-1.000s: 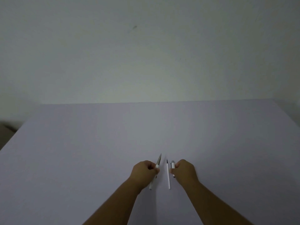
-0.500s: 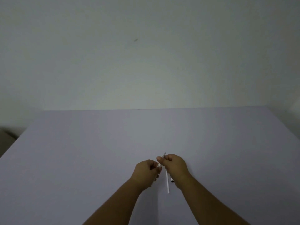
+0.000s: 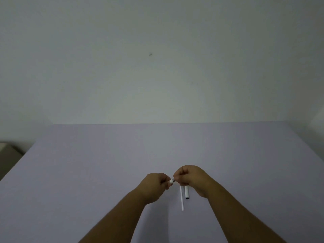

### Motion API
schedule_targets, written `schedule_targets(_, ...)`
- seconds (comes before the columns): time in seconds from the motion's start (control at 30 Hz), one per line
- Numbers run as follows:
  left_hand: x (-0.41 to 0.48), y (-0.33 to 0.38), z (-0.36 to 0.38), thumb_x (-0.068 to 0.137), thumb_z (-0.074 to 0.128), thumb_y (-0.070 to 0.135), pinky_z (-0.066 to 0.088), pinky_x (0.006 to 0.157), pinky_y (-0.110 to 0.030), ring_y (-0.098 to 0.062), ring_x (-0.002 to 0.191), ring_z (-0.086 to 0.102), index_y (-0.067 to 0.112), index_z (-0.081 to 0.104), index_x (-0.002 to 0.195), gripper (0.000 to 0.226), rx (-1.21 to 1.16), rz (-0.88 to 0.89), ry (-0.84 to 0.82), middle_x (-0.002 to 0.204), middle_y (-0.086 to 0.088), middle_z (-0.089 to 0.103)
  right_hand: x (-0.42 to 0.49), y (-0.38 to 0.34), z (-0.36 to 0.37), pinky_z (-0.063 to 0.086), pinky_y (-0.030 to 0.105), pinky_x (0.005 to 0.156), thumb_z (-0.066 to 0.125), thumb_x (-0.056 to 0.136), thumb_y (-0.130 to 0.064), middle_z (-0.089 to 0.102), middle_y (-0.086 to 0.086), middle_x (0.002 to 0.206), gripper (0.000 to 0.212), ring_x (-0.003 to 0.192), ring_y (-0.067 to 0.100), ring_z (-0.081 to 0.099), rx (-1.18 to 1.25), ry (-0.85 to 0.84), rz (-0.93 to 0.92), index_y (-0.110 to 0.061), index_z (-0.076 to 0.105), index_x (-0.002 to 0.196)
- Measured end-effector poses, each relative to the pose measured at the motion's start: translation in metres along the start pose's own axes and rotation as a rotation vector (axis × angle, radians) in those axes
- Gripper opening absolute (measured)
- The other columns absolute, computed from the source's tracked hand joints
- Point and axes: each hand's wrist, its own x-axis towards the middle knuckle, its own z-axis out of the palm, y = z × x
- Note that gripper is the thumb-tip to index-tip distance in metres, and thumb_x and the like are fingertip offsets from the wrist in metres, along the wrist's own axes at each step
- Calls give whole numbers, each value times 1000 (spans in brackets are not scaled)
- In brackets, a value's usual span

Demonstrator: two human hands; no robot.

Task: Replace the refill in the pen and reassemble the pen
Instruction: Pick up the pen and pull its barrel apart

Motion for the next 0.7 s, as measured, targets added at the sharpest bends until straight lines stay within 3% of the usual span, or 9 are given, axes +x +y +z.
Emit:
schedule_targets(0.07,-1,0,-1,96,48,22,47,80,-29,-16,84,54,10,67,110,26,39,21,4,107,-13,69,-2,-1,0,55,23,67,68,82,-8,69,4,79,3,72,14,63,40,-27,22,-11,69,82)
schedule_targets(0.17,-3,-1,-3,97,46,24,47,78,-31,-16,82,54,11,66,108,26,78,41,19,106,-13,69,-3,-4,3,53,21,56,69,83,-30,69,3,69,21,60,12,62,-62,8,75,-11,67,75)
schedule_targets(0.3,-4,-1,-4,97,45,22,41,72,-24,-15,81,52,10,66,108,26,126,65,19,106,-11,68,-5,-3,3,51,23,68,67,81,-5,66,4,80,10,71,13,60,-66,-28,-6,-15,66,79)
schedule_targets(0.37,-5,-1,-5,97,44,21,42,74,-25,-15,81,53,10,66,107,27,130,76,21,105,-11,68,-8,-6,3,54,24,69,69,81,-12,67,4,82,6,73,14,62,-29,-45,23,-13,67,86)
schedule_targets(0.43,-6,-1,-6,97,43,21,42,74,-25,-14,81,53,10,65,107,27,146,86,25,105,-11,68,-8,-8,4,56,22,62,68,84,-29,69,4,76,19,65,13,63,-71,-33,65,-11,68,84)
schedule_targets(0.53,-6,-1,-6,97,44,21,42,73,-24,-15,80,53,10,65,109,27,162,89,25,105,-11,68,-9,-8,4,53,24,65,66,85,-16,67,5,76,7,66,13,61,-124,-20,26,-13,66,79)
schedule_targets(0.6,-7,0,-7,97,44,21,40,72,-24,-14,80,52,10,65,110,27,168,97,28,105,-11,68,-9,-7,4,53,25,72,68,80,-6,66,4,83,11,73,14,61,-107,-48,-13,-16,66,83)
schedule_targets(0.7,-7,0,-9,97,44,22,39,70,-23,-14,79,51,9,65,108,27,177,115,34,105,-12,68,-13,-12,4,55,22,63,70,82,-28,68,3,78,14,67,13,62,-93,-57,56,-14,68,86)
